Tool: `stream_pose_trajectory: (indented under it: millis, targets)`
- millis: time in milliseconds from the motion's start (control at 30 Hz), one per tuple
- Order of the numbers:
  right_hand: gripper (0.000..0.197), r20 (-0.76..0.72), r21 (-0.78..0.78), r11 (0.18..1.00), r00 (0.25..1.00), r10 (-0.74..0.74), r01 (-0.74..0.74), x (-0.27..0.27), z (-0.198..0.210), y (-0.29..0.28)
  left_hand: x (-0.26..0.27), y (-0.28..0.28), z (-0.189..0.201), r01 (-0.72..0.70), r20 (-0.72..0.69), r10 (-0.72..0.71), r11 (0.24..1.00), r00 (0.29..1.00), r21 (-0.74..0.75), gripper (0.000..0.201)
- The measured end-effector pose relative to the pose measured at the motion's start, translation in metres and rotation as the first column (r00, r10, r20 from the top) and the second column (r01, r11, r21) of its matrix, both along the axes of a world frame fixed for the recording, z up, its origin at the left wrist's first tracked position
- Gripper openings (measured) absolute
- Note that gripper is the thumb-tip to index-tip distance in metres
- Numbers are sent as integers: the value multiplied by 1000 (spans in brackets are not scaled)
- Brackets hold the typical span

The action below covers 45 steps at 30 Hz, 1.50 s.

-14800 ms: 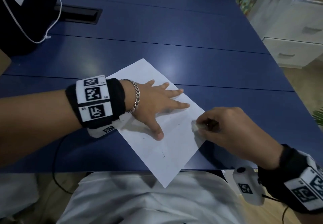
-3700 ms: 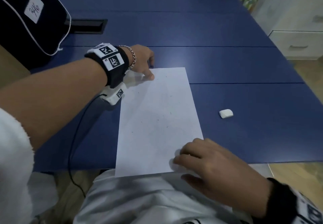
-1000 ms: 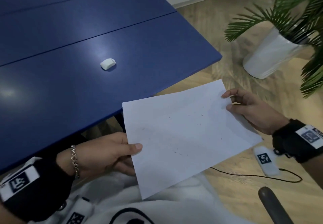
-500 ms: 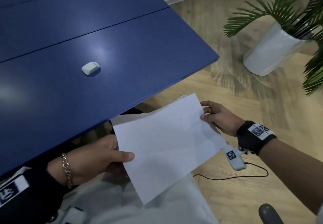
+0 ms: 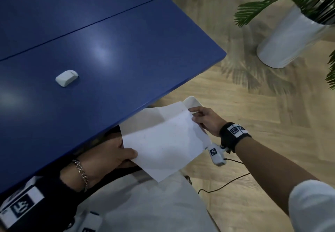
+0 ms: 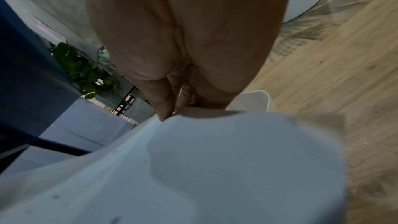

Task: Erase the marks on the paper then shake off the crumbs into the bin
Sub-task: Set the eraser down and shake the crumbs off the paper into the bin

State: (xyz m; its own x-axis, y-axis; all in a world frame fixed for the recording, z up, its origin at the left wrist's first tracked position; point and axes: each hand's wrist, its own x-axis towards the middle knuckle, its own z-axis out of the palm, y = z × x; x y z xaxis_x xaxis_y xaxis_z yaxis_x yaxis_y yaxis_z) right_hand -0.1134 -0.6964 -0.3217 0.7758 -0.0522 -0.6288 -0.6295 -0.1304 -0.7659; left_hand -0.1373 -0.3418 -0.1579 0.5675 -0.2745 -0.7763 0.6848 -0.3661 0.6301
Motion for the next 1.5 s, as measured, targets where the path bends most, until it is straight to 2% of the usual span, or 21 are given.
stream_pose_trajectory:
  millis: [300, 467, 533, 633, 667, 767, 867, 933, 1000, 1067, 1133, 1200, 1300, 1367, 1433, 1467, 1500]
  targets:
    - [43, -25, -109, 994, 1000, -11, 8, 23, -39, 3, 15, -39, -22, -91, 13, 90, 991, 996, 100, 30]
    - [42, -28, -60, 994, 995, -91, 89, 26, -56, 10, 24, -53, -28, -153, -39, 157, 984, 987, 92, 35]
    - [41, 3, -65, 992, 994, -112, 112, 24, -59, 10, 29, -55, -32, -132, -27, 135, 986, 990, 106, 31]
    - [39, 68, -89, 989, 992, -110, 116, 16, -56, 9, 38, -58, -35, -112, 31, 108, 980, 994, 166, 13]
    - [37, 86, -98, 990, 992, -90, 98, 11, -51, 10, 40, -60, -37, -117, 32, 113, 977, 993, 176, 16]
    - [30, 130, -147, 988, 990, 59, -39, -11, -33, 20, 44, -64, -40, -131, 55, 122, 971, 991, 200, 31]
    - [30, 201, -206, 939, 927, 315, -274, -33, 6, 46, 49, -65, -49, -146, 19, 145, 976, 989, 164, 36]
    - [42, 261, -140, 891, 852, 455, -433, -43, 39, 72, 50, -65, -51, -134, 5, 135, 977, 991, 164, 37]
    - [53, 341, -13, 837, 784, 519, -548, -46, 66, 94, 48, -67, -49, -73, 51, 64, 978, 997, 194, 33]
    - [59, 385, 66, 784, 740, 551, -617, -48, 75, 107, 47, -69, -47, -44, 70, 29, 975, 997, 220, 22]
    - [62, 391, 35, 749, 699, 598, -661, -53, 65, 110, 45, -72, -42, -78, 65, 66, 976, 996, 205, 28]
    - [61, 321, -128, 710, 648, 690, -693, -59, 42, 102, 45, -72, -45, -92, 90, 74, 970, 993, 226, 41]
    - [56, 105, -381, 576, 585, 804, -723, -61, -3, 81, 47, -73, -49, -114, 96, 98, 976, 991, 184, 45]
    - [57, -116, -479, 431, 542, 833, -765, -59, -32, 67, 46, -77, -48, -122, 83, 112, 985, 990, 126, 49]
    - [62, -328, -543, 278, 505, 798, -792, -56, -55, 56, 44, -82, -46, -133, 75, 128, 988, 989, 76, 53]
    - [63, -387, -557, 259, 523, 759, -789, -53, -61, 53, 43, -83, -43, -145, 74, 140, 987, 987, 63, 52]
    - [64, -400, -564, 300, 572, 716, -769, -48, -61, 53, 42, -85, -41, -153, 74, 149, 986, 986, 61, 50]
